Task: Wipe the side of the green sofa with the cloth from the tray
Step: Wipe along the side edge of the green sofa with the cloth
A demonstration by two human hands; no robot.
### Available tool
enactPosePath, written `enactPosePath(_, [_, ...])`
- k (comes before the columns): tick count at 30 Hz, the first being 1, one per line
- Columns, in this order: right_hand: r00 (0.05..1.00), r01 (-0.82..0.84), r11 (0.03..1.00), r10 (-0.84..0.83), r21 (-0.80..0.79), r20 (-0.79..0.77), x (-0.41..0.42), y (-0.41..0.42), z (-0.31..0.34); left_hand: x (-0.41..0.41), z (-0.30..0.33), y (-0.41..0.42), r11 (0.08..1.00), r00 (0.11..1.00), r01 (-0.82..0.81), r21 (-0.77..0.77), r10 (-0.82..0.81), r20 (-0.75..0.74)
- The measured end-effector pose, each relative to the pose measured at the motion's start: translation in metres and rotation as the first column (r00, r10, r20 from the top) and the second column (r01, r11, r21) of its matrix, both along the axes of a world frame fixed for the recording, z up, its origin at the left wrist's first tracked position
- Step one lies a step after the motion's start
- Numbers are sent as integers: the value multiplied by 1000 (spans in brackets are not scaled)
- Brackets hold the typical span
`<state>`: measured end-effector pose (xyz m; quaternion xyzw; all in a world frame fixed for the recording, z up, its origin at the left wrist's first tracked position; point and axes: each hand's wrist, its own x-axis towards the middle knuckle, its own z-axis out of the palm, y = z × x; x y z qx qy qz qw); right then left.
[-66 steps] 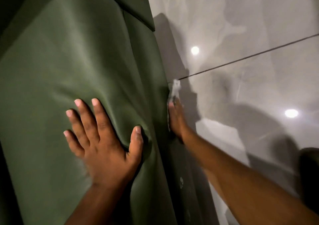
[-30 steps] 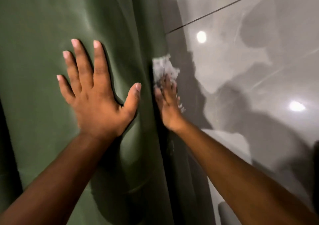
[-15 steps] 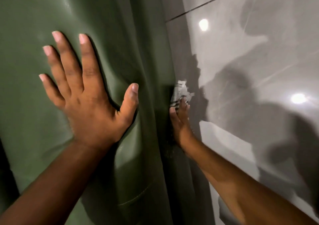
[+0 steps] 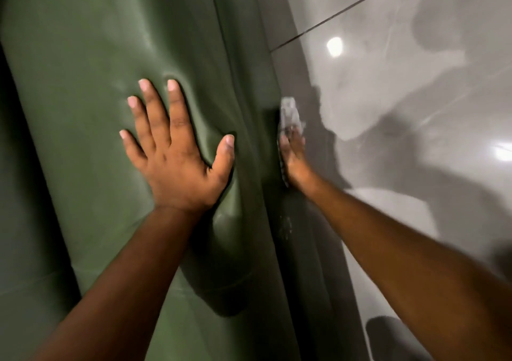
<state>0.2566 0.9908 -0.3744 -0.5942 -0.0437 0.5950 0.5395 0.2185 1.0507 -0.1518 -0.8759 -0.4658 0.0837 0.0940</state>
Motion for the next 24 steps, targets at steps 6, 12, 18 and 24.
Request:
enactPosePath(6, [990,-27,992,10,-121,-142,-76,-130,19,-42,41,-48,974,998,-62,-220,60,-12])
enactPosePath(12, [998,1,996,5,-91,65,-119,-166,70,-86,31,-90,975,985,-138,-177,154,82])
enactPosePath(18, [981,157,987,-152,36,-117,-79,-103,102,-95,21,-91,989,975,-81,-125,104,195])
enactPosePath(24, [1000,11,986,-12,168,4,8,-2,54,-95,17,-89,992,975,-80,-94,97,202])
